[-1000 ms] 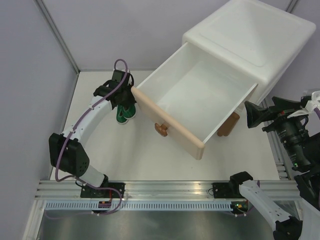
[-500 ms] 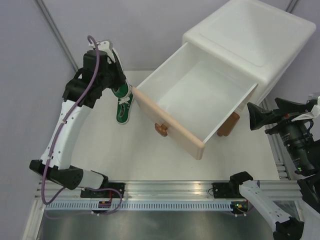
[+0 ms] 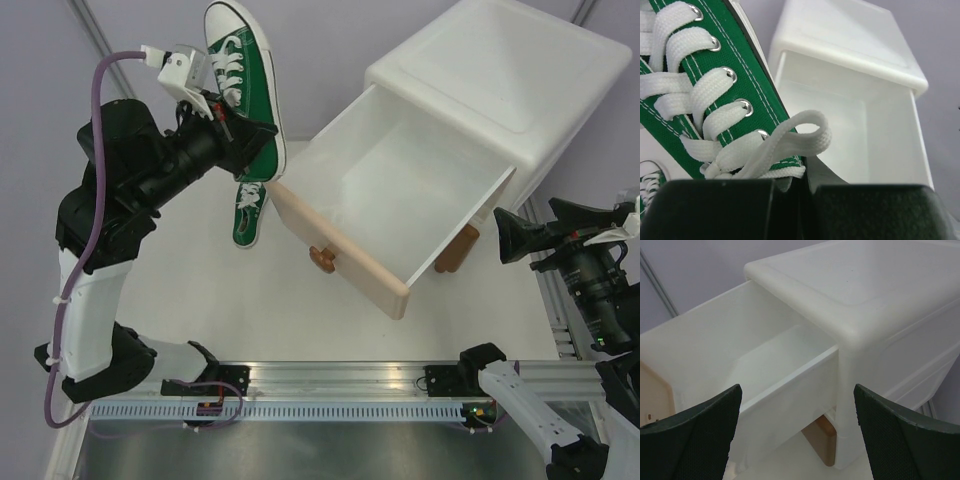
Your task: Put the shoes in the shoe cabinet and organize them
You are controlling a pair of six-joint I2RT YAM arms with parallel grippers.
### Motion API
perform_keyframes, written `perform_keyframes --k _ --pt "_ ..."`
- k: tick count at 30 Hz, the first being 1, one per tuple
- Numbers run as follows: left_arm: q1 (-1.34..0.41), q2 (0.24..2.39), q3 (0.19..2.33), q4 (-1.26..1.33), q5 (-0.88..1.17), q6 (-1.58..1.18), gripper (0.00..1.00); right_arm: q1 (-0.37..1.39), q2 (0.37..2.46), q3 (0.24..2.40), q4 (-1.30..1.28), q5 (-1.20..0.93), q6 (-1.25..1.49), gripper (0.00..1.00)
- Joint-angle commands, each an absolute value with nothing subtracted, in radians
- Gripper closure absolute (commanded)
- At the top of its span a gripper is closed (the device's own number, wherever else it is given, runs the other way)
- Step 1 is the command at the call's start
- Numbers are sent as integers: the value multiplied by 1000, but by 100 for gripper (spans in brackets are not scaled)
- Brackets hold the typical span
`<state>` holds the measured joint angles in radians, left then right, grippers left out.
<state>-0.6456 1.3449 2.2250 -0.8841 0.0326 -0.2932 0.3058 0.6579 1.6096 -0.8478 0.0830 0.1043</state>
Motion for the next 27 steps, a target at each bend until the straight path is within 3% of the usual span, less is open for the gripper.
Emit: perform_keyframes --k 1,13,27 --pt "-739 1356 2270 -808 48 -210 98 311 649 1632 -850 74 115 4" --pt "-1021 1482 2359 -785 -77 -235 98 311 644 1614 -854 71 115 4" --pt "-1069 1589 2290 -772 -5 -258 98 313 618 1589 -853 86 106 4"
